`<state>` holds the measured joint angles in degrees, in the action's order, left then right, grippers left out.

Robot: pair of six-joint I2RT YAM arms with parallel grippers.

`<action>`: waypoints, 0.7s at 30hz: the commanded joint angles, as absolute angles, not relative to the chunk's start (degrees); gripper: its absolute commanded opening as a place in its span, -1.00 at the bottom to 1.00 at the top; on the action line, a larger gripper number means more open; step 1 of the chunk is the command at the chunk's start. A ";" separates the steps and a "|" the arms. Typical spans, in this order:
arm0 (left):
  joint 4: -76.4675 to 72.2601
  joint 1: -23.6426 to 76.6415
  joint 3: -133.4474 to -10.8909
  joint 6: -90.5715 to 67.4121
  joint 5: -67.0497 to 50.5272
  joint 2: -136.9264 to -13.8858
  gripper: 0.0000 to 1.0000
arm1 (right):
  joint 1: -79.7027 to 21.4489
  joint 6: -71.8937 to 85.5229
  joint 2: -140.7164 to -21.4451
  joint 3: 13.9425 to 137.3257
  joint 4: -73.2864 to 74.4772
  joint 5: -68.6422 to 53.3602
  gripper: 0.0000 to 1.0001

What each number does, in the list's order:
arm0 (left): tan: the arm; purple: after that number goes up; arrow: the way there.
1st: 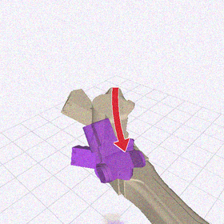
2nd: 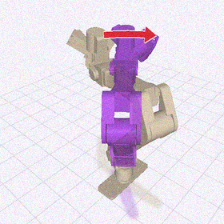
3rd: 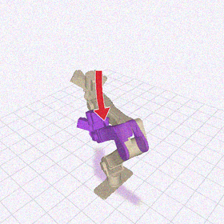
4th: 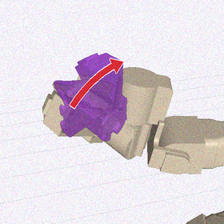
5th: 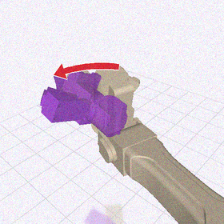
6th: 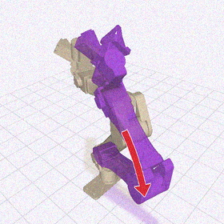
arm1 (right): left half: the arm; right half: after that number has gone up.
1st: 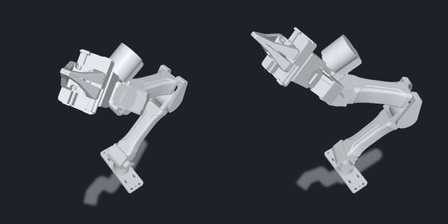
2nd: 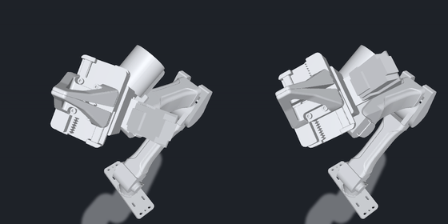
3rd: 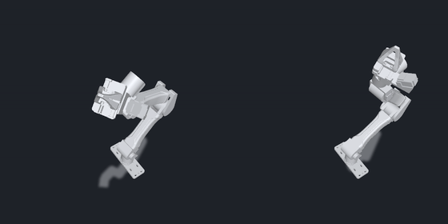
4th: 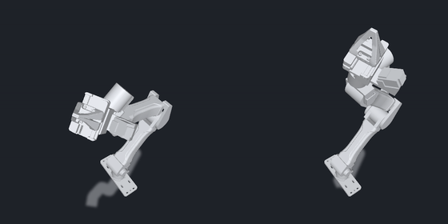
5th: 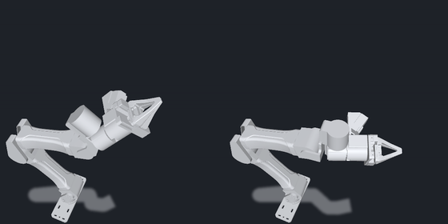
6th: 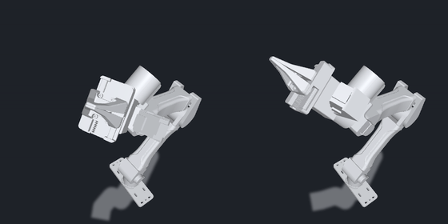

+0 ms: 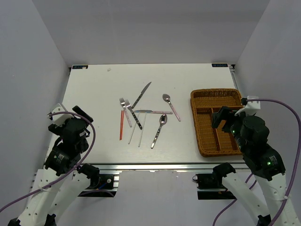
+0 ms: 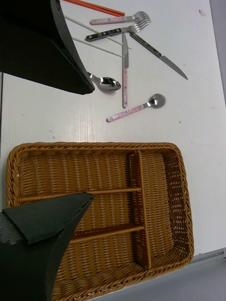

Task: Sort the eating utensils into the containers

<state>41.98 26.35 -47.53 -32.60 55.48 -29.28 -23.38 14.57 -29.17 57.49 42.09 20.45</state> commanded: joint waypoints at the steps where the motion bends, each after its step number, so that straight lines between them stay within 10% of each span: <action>1: 41.75 26.10 -47.90 -32.78 55.90 -29.36 0.96 | -23.55 14.41 -29.53 56.78 40.34 18.55 0.79; 21: 39.90 26.02 -47.46 -30.32 52.47 -33.75 0.96 | -23.56 14.43 -58.57 50.71 15.66 -16.94 0.79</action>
<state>40.71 26.35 -47.53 -31.33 53.87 -32.40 -23.38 15.94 -51.94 51.40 26.26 -6.50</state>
